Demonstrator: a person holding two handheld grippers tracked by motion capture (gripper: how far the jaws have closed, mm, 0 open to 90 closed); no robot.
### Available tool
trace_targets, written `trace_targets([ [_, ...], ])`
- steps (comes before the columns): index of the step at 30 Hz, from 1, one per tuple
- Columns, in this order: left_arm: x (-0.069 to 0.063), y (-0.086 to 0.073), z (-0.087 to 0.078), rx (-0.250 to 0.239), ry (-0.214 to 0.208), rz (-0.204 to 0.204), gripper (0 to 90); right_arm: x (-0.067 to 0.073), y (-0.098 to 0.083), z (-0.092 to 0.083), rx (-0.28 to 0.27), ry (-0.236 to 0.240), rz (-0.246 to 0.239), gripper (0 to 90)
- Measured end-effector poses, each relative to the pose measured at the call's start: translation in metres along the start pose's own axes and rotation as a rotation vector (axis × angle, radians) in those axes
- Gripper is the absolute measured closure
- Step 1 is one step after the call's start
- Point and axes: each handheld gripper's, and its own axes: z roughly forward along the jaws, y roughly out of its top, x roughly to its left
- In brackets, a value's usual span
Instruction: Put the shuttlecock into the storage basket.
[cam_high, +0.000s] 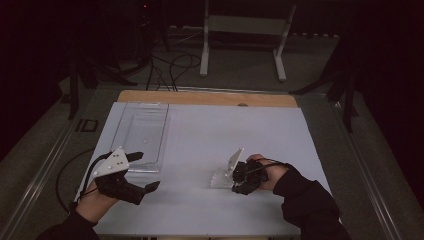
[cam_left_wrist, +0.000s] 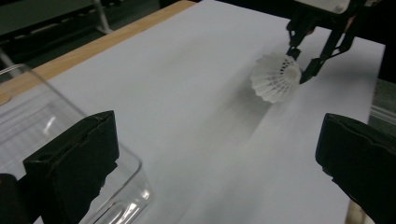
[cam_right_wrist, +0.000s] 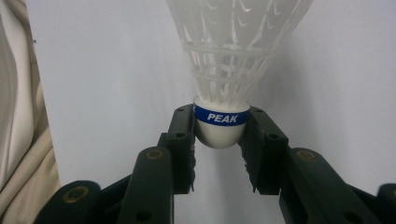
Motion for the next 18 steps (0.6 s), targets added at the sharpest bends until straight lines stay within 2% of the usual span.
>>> trace_targets([
  [2, -0.003, 0.007, 0.003, 0.022, -0.005, 0.025, 0.1, 0.001, 0.000, 0.000, -0.001, 0.008, 0.002, 66.2],
  [5, -0.004, 0.009, 0.004, 0.027, -0.010, 0.033, 0.1, 0.001, 0.000, 0.000, 0.000, 0.011, -0.001, 66.1],
  [14, -0.004, 0.027, 0.016, 0.078, -0.048, 0.064, 0.1, 0.002, 0.000, 0.001, 0.004, 0.008, -0.011, 66.2],
  [18, -0.003, 0.036, 0.020, 0.086, -0.061, 0.073, 0.1, 0.002, -0.001, 0.000, 0.008, 0.008, -0.011, 66.1],
])
